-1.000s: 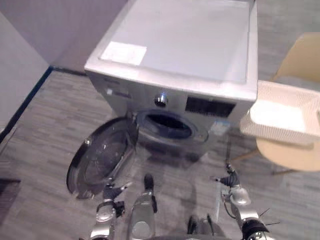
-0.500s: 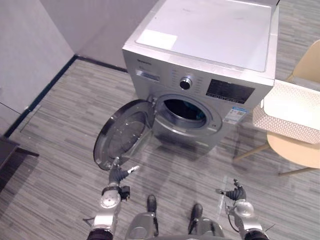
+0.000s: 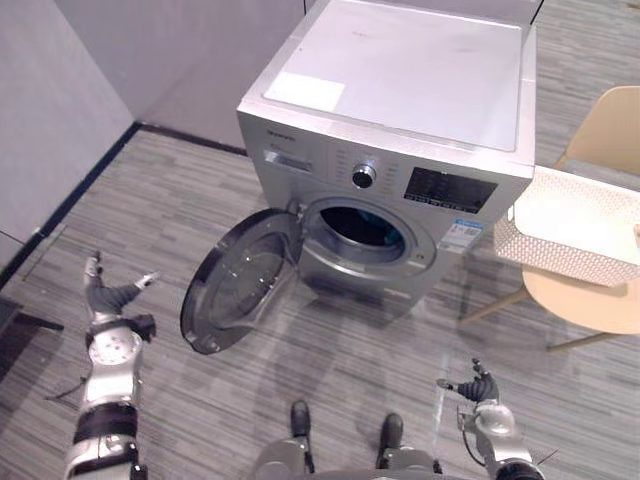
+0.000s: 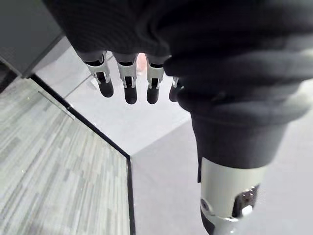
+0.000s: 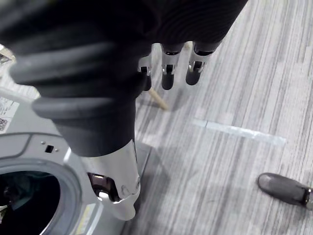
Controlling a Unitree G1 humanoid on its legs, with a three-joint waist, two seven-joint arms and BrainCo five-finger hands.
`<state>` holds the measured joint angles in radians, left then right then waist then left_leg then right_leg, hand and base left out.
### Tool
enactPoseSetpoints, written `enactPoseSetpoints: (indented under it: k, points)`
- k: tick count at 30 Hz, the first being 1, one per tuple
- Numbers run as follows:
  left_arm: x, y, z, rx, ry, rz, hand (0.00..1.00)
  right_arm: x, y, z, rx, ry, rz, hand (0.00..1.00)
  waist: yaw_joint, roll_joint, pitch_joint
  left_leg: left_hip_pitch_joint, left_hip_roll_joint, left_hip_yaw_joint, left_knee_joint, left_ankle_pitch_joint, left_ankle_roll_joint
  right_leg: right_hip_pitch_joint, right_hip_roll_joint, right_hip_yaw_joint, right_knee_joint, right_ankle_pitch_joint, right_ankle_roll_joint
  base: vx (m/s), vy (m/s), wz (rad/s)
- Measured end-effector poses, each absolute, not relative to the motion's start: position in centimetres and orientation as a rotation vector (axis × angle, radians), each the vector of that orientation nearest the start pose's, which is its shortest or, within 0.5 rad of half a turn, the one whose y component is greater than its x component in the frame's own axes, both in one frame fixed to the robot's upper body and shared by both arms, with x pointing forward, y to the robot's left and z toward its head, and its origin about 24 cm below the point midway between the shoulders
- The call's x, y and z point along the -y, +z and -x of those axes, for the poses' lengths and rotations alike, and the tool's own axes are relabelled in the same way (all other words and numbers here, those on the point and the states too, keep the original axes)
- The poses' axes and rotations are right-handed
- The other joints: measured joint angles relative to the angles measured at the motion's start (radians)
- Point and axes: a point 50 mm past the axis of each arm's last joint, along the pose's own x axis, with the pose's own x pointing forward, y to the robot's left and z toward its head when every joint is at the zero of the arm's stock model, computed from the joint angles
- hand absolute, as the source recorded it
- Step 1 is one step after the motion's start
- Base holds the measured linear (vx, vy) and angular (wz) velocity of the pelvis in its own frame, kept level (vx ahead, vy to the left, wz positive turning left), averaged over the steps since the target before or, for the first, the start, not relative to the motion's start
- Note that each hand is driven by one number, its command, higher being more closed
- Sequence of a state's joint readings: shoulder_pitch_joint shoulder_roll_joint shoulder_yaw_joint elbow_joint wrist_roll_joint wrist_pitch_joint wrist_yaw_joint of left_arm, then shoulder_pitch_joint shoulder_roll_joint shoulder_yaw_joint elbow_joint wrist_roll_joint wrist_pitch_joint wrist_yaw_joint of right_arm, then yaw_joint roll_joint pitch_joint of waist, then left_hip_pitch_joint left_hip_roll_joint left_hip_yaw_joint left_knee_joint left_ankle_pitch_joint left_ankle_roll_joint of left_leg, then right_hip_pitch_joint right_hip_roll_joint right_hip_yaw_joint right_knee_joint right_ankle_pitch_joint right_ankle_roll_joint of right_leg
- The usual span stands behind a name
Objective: Pick up the laundry basket with both hands and put the clothes into the washing machine.
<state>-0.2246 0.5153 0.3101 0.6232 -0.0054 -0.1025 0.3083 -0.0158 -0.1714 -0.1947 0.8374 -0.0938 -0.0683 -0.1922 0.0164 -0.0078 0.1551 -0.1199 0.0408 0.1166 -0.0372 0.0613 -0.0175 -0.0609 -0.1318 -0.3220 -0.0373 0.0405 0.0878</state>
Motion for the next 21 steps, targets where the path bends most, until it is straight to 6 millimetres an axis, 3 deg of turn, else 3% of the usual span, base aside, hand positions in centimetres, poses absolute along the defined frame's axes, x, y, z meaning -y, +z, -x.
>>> enactPoseSetpoints:
  k: [4, 8, 11, 14, 17, 21]
  points:
    - [-37.7, 5.6, -26.6, -0.21, 0.722, -0.485, 0.0, 24.7, -10.3, -18.4, -0.703, -0.379, 0.242, 0.0, 0.003, -0.05, 0.037, -0.08, 0.012, 0.021, 0.019, 0.005, -0.006, -0.081, 0.011, 0.025, -0.002, 0.021, -0.014, -0.01, -0.01, -0.16]
    - [-35.7, 6.7, -29.9, -0.199, 0.593, -0.516, 0.0, 24.3, -10.0, -18.8, -0.675, -0.374, 0.229, 0.0, 0.0, -0.084, 0.087, -0.174, 0.03, 0.023, 0.086, -0.007, -0.004, -0.145, 0.015, 0.03, 0.003, 0.04, -0.027, -0.05, 0.003, 0.01]
    - [-34.8, 7.5, -31.2, -0.161, 0.569, -0.475, 0.0, 24.2, -9.4, -19.4, -0.635, -0.378, 0.219, 0.0, 0.024, -0.087, 0.117, -0.261, 0.058, 0.041, 0.191, -0.05, -0.005, -0.196, 0.029, 0.06, 0.003, 0.065, -0.039, -0.11, -0.005, -0.26]
    - [-33.4, 6.8, -32.0, -0.188, 0.514, -0.446, 0.0, 24.0, -8.7, -20.2, -0.598, -0.381, 0.193, 0.0, 0.052, -0.087, 0.118, -0.324, 0.096, 0.059, 0.273, -0.107, -0.016, -0.235, 0.053, 0.09, 0.008, 0.078, -0.048, -0.1, -0.024, -0.32]
    - [-32.4, 6.4, -32.3, -0.185, 0.515, -0.419, 0.0, 23.7, -8.2, -21.0, -0.568, -0.374, 0.185, 0.0, 0.055, -0.087, 0.119, -0.367, 0.115, 0.062, 0.302, -0.111, -0.016, -0.269, 0.06, 0.095, 0.016, 0.078, -0.049, -0.09, -0.032, -0.11]
    - [-28.9, 4.5, -32.1, -0.176, 0.391, -0.424, 0.0, 23.5, -8.3, -21.1, -0.571, -0.372, 0.18, 0.0, 0.058, -0.087, 0.119, -0.353, 0.113, 0.067, 0.295, -0.094, -0.029, -0.27, 0.058, 0.102, 0.021, 0.077, -0.049, -0.01, -0.022, -0.03]
